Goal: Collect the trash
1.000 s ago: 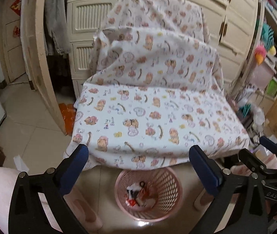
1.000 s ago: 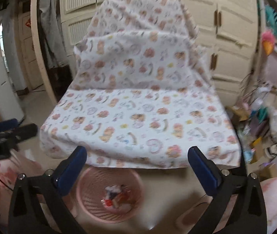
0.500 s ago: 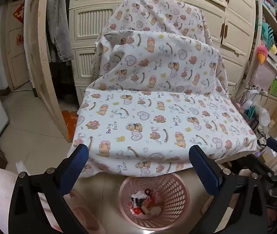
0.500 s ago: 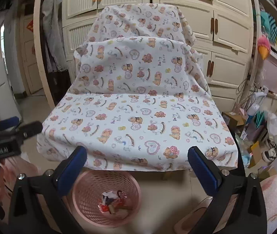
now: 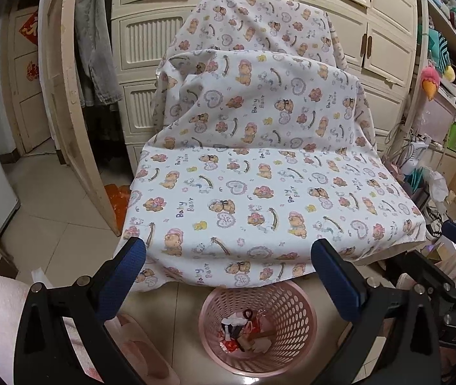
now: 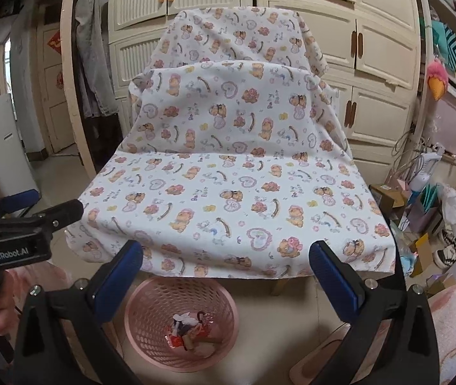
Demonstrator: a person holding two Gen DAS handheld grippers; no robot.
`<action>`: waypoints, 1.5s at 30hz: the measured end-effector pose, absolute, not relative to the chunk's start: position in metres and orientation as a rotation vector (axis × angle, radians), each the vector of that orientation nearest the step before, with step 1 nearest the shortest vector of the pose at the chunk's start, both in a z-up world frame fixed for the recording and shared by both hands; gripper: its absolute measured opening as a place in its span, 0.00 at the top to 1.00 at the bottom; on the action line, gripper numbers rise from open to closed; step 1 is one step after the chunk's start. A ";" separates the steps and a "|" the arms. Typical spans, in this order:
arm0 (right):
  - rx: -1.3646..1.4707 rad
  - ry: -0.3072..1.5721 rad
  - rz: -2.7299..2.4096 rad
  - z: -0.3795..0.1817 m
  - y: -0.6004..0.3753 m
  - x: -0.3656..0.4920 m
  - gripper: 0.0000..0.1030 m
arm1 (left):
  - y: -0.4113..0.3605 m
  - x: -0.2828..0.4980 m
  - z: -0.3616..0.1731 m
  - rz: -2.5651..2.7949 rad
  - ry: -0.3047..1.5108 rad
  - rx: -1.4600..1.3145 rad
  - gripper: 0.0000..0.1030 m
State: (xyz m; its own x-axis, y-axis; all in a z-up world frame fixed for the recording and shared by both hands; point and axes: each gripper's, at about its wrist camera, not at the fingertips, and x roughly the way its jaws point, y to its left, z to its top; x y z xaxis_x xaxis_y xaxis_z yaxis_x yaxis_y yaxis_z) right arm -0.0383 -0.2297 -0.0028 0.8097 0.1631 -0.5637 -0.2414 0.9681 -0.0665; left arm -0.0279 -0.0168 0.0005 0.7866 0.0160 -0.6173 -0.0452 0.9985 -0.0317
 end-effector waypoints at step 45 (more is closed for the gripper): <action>-0.119 0.601 0.192 -0.004 -0.233 -0.036 0.00 | -0.025 -0.026 -0.005 0.047 0.692 -0.024 0.01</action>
State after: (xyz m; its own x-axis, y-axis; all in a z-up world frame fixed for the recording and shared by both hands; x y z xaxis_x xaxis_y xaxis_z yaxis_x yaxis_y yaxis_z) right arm -0.0362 -0.2326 -0.0041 0.8076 0.1440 -0.5719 -0.2132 0.9754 -0.0554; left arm -0.0258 -0.0253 -0.0053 0.7691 0.0352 -0.6382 -0.0510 0.9987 -0.0063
